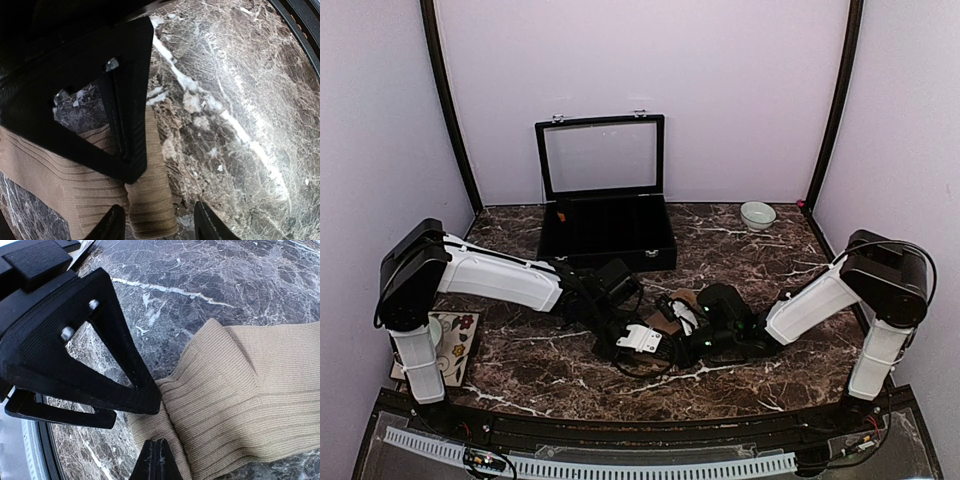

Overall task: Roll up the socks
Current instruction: Roll the sock at the center of the board.

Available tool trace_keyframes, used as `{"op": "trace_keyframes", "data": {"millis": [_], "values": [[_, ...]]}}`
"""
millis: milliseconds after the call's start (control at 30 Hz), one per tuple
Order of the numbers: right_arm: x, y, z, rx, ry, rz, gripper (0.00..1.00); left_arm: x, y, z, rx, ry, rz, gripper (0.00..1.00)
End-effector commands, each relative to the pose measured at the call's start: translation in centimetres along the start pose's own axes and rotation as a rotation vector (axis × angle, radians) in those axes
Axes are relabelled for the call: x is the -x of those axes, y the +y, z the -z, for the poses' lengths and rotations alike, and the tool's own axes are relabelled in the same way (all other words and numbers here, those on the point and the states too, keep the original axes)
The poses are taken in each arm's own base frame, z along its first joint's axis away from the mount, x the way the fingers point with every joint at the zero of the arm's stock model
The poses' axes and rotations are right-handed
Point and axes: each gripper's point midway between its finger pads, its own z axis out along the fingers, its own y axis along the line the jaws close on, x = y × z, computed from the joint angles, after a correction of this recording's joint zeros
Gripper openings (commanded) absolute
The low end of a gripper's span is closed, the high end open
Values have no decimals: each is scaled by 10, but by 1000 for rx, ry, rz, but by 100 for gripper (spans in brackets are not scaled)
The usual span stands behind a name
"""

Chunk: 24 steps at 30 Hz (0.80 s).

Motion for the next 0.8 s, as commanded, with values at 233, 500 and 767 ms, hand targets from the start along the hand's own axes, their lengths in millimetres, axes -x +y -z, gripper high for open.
{"op": "trace_keyframes", "data": {"millis": [233, 500, 767], "values": [[-32, -17, -7, -39, 120, -98, 0, -1, -5, 0, 10, 18, -35, 36], [-30, -14, -7, -21, 114, -124, 0, -6, -9, -11, 1, 51, -32, 22], [-3, -8, 24, -63, -34, -44, 14, -10, -30, -16, -157, 22, 121, 17]]}}
